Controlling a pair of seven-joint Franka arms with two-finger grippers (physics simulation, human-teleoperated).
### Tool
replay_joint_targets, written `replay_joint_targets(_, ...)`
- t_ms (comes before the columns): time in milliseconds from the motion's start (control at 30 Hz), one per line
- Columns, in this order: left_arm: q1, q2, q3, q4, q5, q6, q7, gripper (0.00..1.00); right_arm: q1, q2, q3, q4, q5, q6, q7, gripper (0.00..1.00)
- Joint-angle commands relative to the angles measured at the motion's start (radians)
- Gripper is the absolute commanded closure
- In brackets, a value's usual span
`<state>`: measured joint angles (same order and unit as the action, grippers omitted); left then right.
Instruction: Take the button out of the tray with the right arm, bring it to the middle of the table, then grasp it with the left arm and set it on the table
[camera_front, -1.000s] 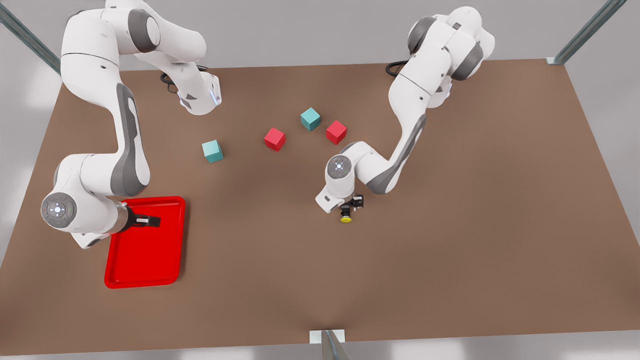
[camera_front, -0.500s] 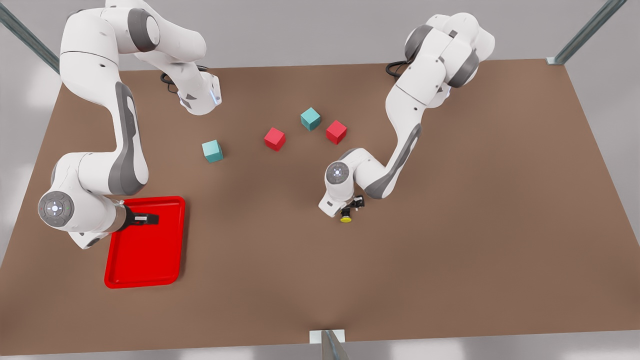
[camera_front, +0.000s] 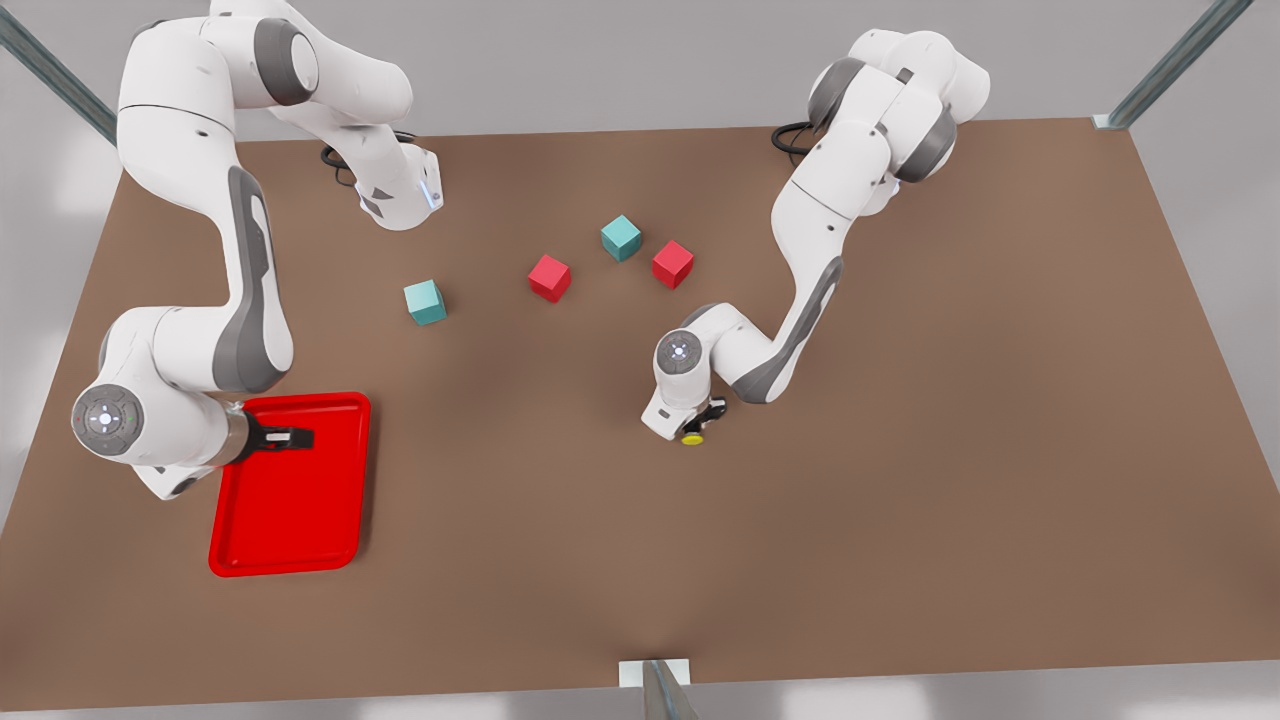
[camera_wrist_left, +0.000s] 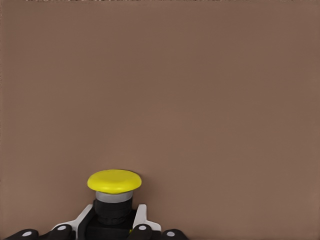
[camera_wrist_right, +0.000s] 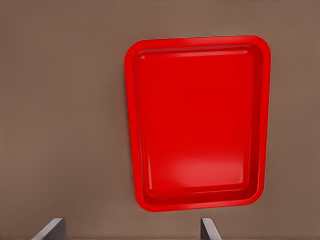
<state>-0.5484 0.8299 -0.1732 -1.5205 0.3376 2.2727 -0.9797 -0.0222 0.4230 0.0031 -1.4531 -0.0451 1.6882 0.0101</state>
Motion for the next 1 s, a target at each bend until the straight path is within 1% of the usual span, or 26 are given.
replay_joint_targets(0, 0.001, -0.003, 0.0, 0.002, -0.009, -0.001, -0.03, 0.66, 0.001, -0.001, 0.0, 0.0, 0.001, 0.002, -0.021, 0.0)
replay_joint_targets(67, 0.007, -0.009, 0.0, 0.0, -0.011, -0.008, -0.031, 0.68, 0.001, -0.001, 0.0, 0.0, 0.002, 0.002, -0.019, 0.0)
replay_joint_targets(100, 0.018, -0.02, -0.006, 0.005, -0.011, -0.044, -0.028, 0.68, -0.001, -0.001, 0.0, 0.0, 0.002, 0.001, -0.021, 0.0)
replay_joint_targets(167, 0.099, -0.051, -0.08, 0.008, -0.014, -0.084, -0.011, 0.68, -0.001, -0.001, 0.0, 0.002, 0.002, -0.001, -0.021, 0.0)
replay_joint_targets(267, 0.108, -0.064, -0.078, 0.009, -0.012, -0.078, -0.076, 0.67, -0.001, -0.001, 0.0, 0.002, 0.002, -0.001, -0.021, 0.0)
replay_joint_targets(333, 0.122, -0.097, -0.069, 0.011, 0.001, -0.045, -0.235, 0.67, -0.001, -0.001, 0.0, 0.002, 0.002, -0.002, -0.021, 0.0)
replay_joint_targets(367, 0.119, -0.097, -0.048, 0.023, 0.003, 0.01, -0.405, 0.67, -0.001, -0.001, 0.0, 0.002, 0.002, -0.004, -0.021, 0.0)
replay_joint_targets(433, 0.114, -0.094, -0.02, 0.075, 0.092, 0.018, -0.7, 0.67, -0.001, -0.001, 0.0, 0.002, 0.002, -0.002, -0.021, 0.0)
replay_joint_targets(467, 0.093, -0.089, 0.02, 0.104, 0.116, 0.019, -0.81, 0.67, -0.001, -0.001, 0.0, 0.002, 0.002, -0.002, -0.021, 0.0)
replay_joint_targets(500, 0.078, -0.074, 0.04, 0.125, 0.161, 0.083, -0.951, 0.67, -0.001, -0.001, 0.0, 0.002, 0.002, -0.002, -0.021, 0.0)
replay_joint_targets(533, -0.022, -0.06, 0.159, 0.128, 0.196, 0.099, -1.109, 0.67, -0.002, -0.001, 0.0, 0.002, 0.001, -0.004, -0.021, 0.0)
replay_joint_targets(600, -0.237, -0.015, 0.405, 0.128, 0.195, 0.08, -1.255, 0.67, -0.001, -0.001, 0.0, 0.002, 0.001, -0.004, -0.021, 0.0)
replay_joint_targets(633, -0.309, 0.009, 0.494, 0.128, 0.193, 0.056, -1.314, 0.67, -0.002, -0.001, 0.0, 0.002, 0.001, -0.004, -0.021, 0.0)
replay_joint_targets(700, -0.392, 0.061, 0.583, 0.147, 0.192, 0.038, -1.434, 0.67, -0.001, -0.001, 0.0, 0.002, 0.002, -0.004, -0.021, 0.0)
replay_joint_targets(767, -0.392, 0.067, 0.592, 0.189, 0.169, 0.019, -1.584, 0.67, -0.001, -0.001, 0.0, 0.002, 0.002, -0.004, -0.021, 0.0)
replay_joint_targets(800, -0.406, 0.077, 0.618, 0.19, 0.167, 0.019, -1.634, 0.67, -0.001, -0.001, 0.0, 0.002, 0.002, -0.004, -0.021, 0.0)
replay_joint_targets(833, -0.453, 0.13, 0.678, 0.204, 0.159, 0.021, -1.717, 0.67, -0.001, -0.001, 0.0, 0.002, 0.002, -0.004, -0.021, 0.0)
replay_joint_targets(900, -0.456, 0.169, 0.687, 0.237, 0.127, 0.03, -1.838, 0.67, -0.001, -0.001, 0.0, 0.002, 0.002, -0.004, -0.021, 0.0)
replay_joint_targets(967, -0.458, 0.21, 0.687, 0.25, 0.144, 0.131, -1.906, 0.68, -0.001, -0.001, 0.0, 0.002, 0.002, -0.004, -0.021, 0.0)
